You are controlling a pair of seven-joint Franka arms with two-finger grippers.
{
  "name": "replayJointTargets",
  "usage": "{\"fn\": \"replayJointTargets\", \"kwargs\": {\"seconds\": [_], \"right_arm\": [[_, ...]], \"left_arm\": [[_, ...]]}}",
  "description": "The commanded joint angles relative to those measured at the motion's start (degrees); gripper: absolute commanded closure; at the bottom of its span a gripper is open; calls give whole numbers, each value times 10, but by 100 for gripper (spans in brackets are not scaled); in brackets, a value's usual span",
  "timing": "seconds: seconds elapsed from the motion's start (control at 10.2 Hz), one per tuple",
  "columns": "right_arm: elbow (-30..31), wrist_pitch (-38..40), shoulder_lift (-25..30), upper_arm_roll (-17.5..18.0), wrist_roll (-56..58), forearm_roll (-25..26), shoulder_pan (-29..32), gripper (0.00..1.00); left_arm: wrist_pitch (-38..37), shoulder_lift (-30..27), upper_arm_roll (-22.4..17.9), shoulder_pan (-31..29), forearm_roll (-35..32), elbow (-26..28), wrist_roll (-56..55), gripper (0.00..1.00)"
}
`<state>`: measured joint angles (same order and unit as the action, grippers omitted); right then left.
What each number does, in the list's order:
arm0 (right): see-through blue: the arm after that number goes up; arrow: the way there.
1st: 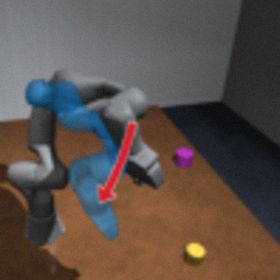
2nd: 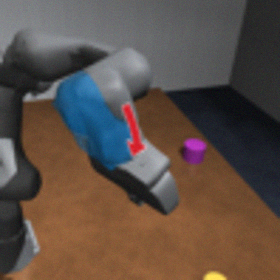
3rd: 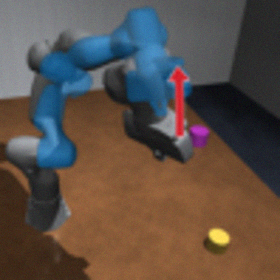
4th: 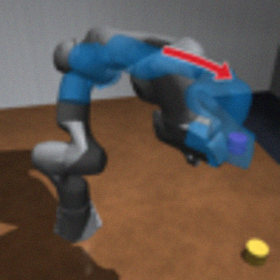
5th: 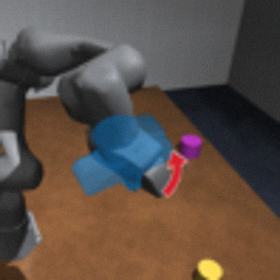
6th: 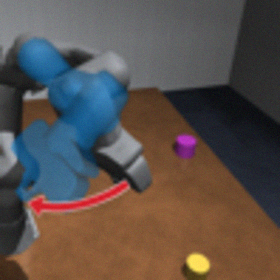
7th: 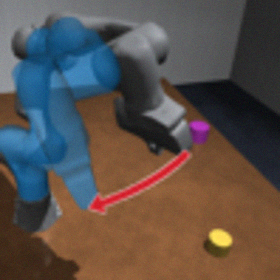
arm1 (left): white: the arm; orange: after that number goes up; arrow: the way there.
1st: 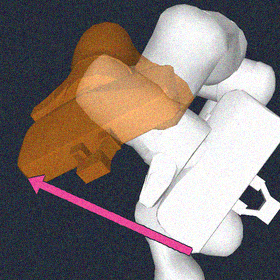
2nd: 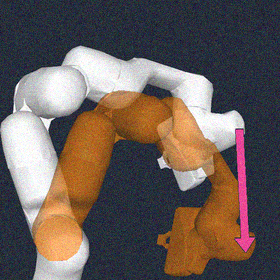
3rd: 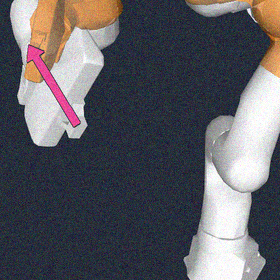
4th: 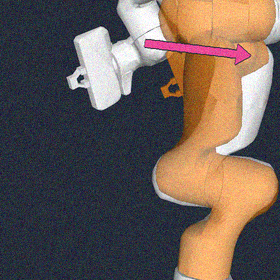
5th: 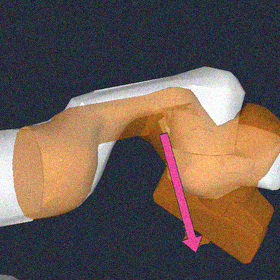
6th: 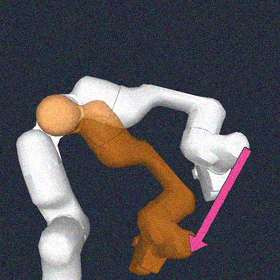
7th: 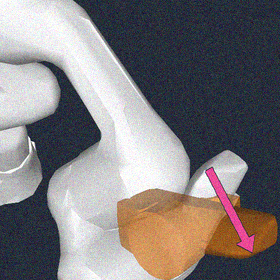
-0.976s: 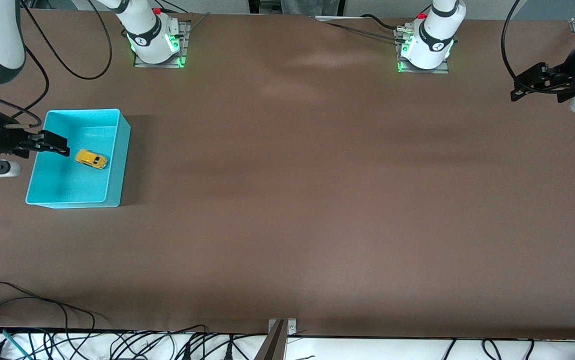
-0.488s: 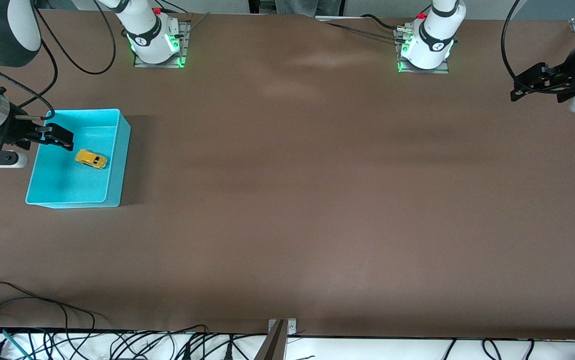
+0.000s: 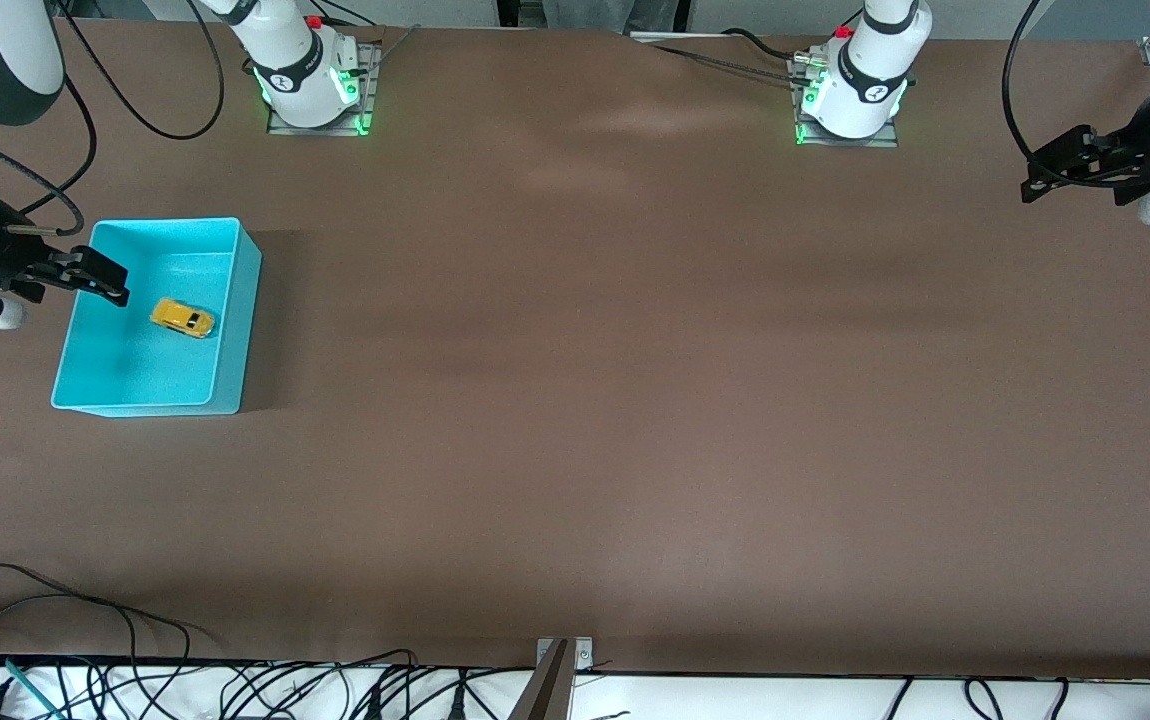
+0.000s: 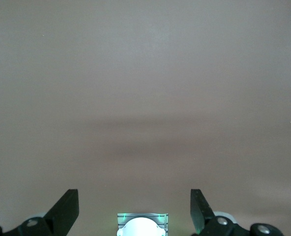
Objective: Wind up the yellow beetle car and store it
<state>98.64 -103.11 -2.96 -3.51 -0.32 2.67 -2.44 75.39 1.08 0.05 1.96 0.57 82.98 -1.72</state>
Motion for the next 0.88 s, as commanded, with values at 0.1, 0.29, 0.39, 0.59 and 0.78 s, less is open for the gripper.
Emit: {"fn": "replayJointTargets", "kwargs": {"seconds": [0.1,0.29,0.39,0.59,0.78], "right_arm": [[-10,-2,4,35,-10,-18,32,0],[-19,5,-2,35,-11,-21,34,0],[-19,7,-1,35,-12,-21,34,0],[-20,7,-1,36,-13,-21,33,0],[-20,7,-1,38,-12,-21,32,0]], "left_arm": [[-9,8,0,4,-12,-19,12,0],[-9,8,0,4,-11,-19,12,0],[-9,8,1,4,-11,-19,12,0],[-9,8,1,8,-11,-19,12,0],[-9,8,1,7,-11,-19,12,0]]}}
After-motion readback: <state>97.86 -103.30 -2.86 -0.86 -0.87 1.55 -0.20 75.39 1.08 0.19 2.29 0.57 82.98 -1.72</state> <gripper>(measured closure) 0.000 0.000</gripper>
